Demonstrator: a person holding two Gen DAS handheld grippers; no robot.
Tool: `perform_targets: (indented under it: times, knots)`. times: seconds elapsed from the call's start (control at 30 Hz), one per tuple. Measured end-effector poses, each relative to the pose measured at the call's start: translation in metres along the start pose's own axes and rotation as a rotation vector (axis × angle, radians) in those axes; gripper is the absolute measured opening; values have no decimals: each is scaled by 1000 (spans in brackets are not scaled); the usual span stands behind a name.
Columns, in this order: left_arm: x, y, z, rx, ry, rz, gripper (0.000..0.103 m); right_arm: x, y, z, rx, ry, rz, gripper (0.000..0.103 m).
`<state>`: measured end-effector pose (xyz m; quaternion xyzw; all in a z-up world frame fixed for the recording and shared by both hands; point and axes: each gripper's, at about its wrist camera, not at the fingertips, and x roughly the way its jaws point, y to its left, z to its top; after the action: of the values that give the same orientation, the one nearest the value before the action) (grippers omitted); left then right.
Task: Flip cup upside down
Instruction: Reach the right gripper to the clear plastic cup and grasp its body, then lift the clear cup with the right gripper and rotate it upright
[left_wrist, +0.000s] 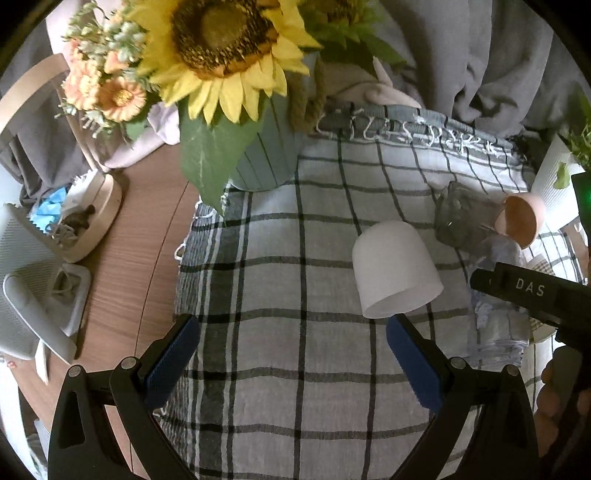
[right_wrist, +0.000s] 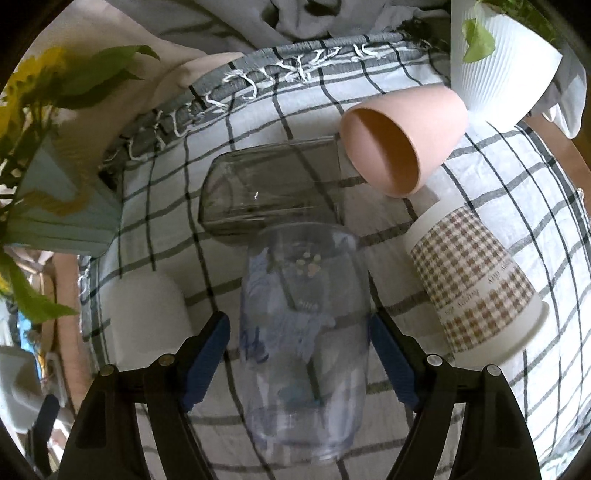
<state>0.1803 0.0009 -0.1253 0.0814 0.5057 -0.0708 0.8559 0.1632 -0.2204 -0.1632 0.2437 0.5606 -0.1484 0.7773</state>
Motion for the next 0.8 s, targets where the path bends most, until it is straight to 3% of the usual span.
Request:
perform_targets:
  times: [0.4,0.8]
  knots:
    - [4,-1,2,12,16,2,103,14,0,1,-3,24,-14,72]
    - [-25,5,-15,9,-10,16,103,-42,2,-22,-72,-23,33,72]
